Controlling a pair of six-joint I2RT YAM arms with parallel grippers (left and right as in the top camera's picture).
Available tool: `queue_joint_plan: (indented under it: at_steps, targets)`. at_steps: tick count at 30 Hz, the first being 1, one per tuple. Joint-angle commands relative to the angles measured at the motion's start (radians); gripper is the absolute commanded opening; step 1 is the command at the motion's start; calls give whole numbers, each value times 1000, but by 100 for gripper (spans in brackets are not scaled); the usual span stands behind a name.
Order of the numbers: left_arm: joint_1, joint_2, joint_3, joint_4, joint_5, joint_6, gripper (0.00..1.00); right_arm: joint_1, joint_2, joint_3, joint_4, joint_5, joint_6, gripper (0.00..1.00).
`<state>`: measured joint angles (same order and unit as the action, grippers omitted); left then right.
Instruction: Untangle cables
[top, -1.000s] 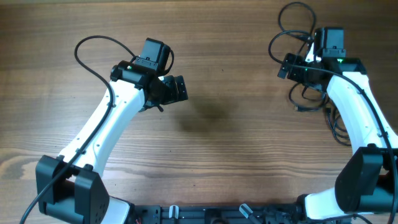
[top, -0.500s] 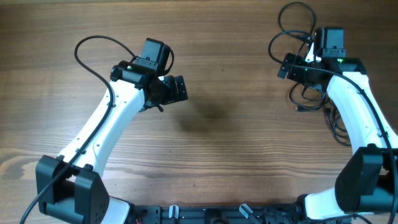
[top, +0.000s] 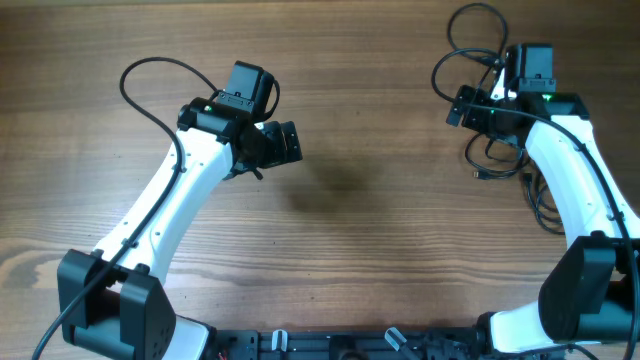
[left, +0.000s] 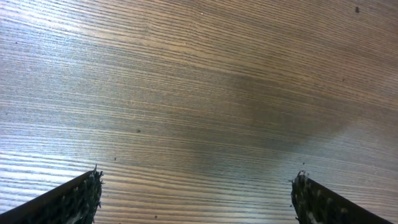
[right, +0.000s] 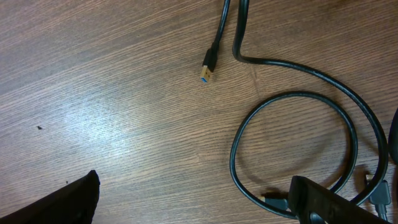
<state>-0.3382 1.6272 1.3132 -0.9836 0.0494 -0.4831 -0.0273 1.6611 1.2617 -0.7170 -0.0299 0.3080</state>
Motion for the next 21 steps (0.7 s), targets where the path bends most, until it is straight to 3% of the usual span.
queue_joint_plan:
  at_steps: [1,16,21]
  targets:
    - [3,11,13,2,-10,5,100,3,2,-7,2,-16,-19,100]
    - [3,11,13,3,-10,5,100,3,4,-7,2,-16,-19,100]
    - [3,11,13,3,-10,5,100,7,-67,-7,2,-15,-19,100]
